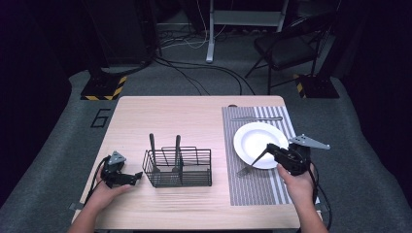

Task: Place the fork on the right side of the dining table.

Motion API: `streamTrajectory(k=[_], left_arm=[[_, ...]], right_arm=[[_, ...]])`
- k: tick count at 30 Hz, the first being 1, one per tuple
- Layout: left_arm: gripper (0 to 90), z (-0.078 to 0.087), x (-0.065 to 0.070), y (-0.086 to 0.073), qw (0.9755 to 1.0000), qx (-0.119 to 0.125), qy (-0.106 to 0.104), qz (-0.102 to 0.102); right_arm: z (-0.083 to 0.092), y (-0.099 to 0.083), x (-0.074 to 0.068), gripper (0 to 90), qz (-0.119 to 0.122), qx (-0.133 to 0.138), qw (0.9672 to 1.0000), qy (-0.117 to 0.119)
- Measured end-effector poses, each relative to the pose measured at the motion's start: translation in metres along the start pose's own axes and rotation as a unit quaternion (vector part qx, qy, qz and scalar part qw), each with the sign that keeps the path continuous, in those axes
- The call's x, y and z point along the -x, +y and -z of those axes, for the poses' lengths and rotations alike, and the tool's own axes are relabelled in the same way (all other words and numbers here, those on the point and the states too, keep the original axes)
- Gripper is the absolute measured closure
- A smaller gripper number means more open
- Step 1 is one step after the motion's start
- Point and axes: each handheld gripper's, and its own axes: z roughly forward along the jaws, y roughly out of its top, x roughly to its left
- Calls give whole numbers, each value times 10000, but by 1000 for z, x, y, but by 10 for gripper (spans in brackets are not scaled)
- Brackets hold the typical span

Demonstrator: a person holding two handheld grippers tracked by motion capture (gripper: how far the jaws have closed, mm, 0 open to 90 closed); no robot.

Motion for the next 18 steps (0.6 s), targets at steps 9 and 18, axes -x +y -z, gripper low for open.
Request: streamTrajectory(k=[9,18], left_arm=[[2,0,0,0,10000,2,5,8],[2,0,0,0,10000,2,6,4]], right_arm=[[5,-16,23,837,-530,172,9984,44],[6,-34,49,821,-1039,166,9944,-72]])
